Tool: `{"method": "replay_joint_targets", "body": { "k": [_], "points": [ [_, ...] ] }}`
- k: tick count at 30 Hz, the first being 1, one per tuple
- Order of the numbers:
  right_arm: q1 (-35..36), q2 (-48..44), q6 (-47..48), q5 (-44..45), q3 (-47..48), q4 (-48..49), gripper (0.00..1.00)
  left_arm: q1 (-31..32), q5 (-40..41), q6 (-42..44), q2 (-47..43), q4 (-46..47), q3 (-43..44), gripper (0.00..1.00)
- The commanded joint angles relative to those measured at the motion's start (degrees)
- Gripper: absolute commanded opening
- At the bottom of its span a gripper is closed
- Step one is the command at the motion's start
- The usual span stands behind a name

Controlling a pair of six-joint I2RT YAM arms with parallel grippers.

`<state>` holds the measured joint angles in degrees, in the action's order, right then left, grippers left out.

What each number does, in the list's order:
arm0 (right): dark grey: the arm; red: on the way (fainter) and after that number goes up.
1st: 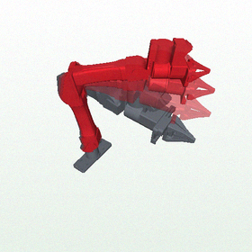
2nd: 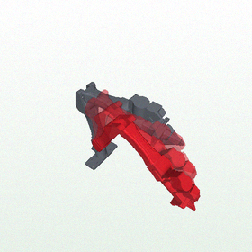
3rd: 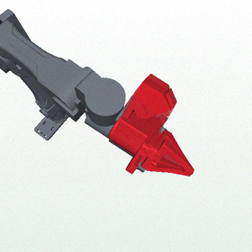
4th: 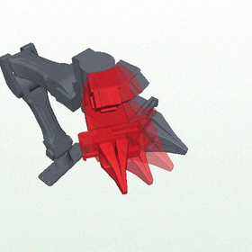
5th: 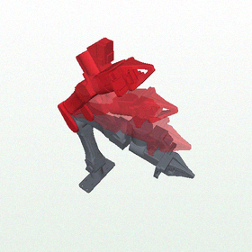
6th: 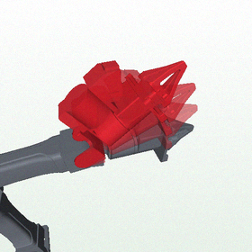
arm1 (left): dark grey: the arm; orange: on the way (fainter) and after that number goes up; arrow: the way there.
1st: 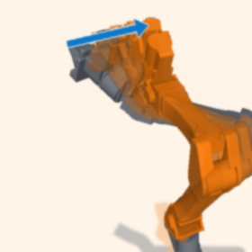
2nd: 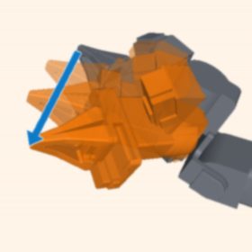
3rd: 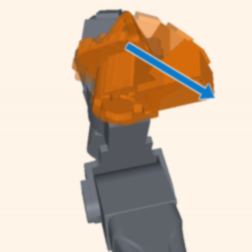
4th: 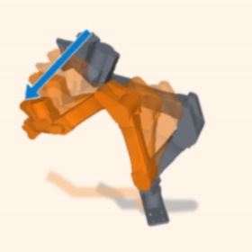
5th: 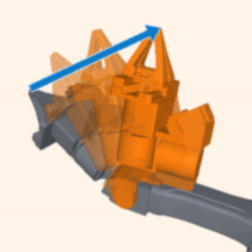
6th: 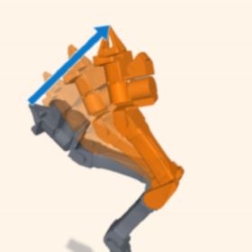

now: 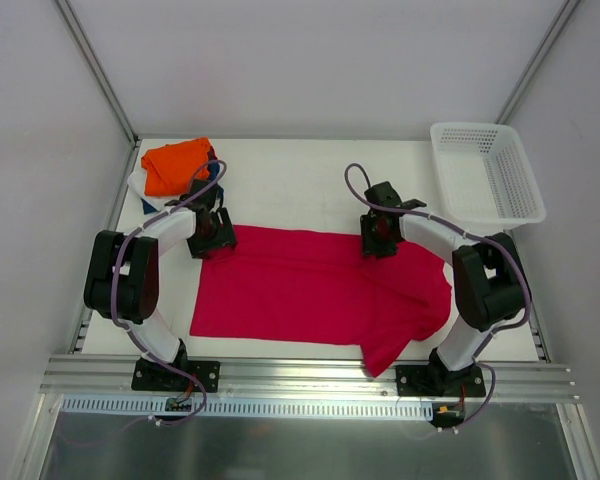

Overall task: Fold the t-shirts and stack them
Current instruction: Fold the tshirt

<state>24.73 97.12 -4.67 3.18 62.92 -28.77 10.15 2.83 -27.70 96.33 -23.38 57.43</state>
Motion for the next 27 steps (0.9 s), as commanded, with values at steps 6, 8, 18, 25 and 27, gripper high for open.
{"method": "replay_joint_targets", "body": {
  "k": [6, 8, 18, 25, 27],
  "points": [
    [-0.47, 4.83, 1.59, -0.46, -0.15, -0.32, 0.43, 0.48, -2.3, 0.72, -0.18, -0.79, 1.45, 0.72],
    [-0.39, 5.27, 1.94, -1.07, -0.69, 0.12, 0.43, 0.48, -2.39, 0.9, 0.25, -0.97, 2.07, 0.72],
    [-1.79, 8.96, 3.61, -0.98, 5.81, -3.3, 0.44, 0.48, -2.65, 1.07, 1.75, -1.58, 4.18, 0.72],
    [-2.41, 12.21, 4.05, -1.77, 10.99, -4.53, 0.44, 0.48, -2.65, 1.42, 2.36, -2.02, 5.94, 0.73],
    [-2.58, 13.44, 4.14, -1.86, 13.28, -5.41, 0.44, 0.39, -2.65, 1.42, 2.63, -2.2, 6.73, 0.73]
  ]
}}
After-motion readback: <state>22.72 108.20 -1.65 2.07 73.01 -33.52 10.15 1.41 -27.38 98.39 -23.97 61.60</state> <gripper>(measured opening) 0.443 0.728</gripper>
